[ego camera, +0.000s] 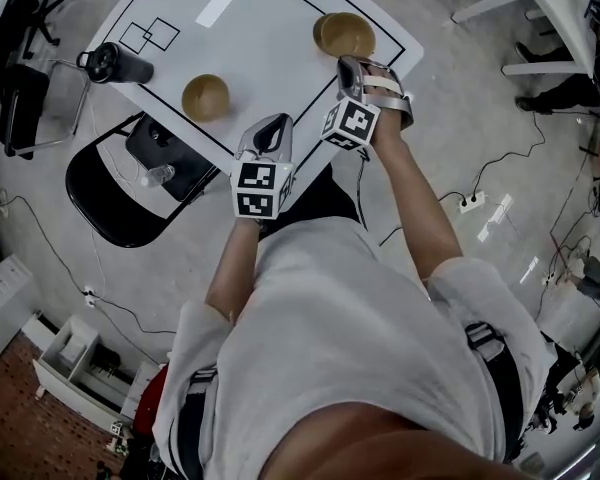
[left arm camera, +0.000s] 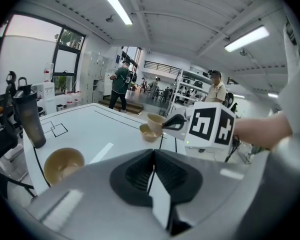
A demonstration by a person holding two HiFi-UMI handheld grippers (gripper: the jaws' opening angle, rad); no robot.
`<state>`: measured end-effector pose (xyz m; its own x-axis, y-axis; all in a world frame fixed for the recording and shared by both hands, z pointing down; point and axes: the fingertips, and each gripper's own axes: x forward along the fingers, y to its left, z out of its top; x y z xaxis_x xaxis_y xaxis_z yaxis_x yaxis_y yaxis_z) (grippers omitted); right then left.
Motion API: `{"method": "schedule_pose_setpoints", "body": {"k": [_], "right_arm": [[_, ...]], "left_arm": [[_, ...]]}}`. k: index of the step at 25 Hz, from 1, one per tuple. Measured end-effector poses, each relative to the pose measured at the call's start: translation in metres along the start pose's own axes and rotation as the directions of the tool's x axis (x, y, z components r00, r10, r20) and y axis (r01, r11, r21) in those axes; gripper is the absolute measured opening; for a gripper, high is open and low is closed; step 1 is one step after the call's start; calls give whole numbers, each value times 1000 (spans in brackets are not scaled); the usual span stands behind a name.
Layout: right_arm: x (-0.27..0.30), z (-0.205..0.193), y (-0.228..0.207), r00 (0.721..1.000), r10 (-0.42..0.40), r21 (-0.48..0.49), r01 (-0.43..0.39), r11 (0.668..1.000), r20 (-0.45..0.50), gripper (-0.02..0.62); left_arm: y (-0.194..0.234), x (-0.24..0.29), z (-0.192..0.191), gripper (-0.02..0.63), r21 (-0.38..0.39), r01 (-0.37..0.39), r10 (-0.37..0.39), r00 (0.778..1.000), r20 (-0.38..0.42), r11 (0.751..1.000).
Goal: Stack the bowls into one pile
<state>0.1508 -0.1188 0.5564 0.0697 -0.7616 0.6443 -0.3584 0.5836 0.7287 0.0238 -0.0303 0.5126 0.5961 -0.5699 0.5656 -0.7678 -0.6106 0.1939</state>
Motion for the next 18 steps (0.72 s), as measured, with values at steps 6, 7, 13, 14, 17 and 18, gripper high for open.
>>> {"method": "schedule_pose_setpoints", "body": {"k": [6, 7, 13, 14, 17, 18], "right_arm": [[13, -2, 6, 1000, 28, -12, -28, 1000, 6, 28], [16, -2, 7, 999, 31, -13, -31, 999, 7, 28], [28, 0, 9, 999, 53, -23, -52, 998, 11, 28], [29, 0, 10, 998, 58, -24, -57, 998, 12, 28], [33, 0, 13, 998, 68, -27, -68, 997, 12, 28], [35, -1, 13, 997, 70, -28, -69, 997, 12, 28]], "left_arm": [[3, 6, 0, 3, -10, -17, 17, 1000, -8, 1000], [4, 7, -1, 3, -12, -19, 19, 1000, -12, 1000], [11, 13, -5, 3, -33, -36, 35, 999, -31, 999], [11, 14, -5, 3, -34, -38, 37, 999, -31, 999], [13, 16, -3, 3, -35, -42, 41, 999, -29, 998], [14, 17, -2, 3, -36, -43, 42, 999, -29, 998]]}}
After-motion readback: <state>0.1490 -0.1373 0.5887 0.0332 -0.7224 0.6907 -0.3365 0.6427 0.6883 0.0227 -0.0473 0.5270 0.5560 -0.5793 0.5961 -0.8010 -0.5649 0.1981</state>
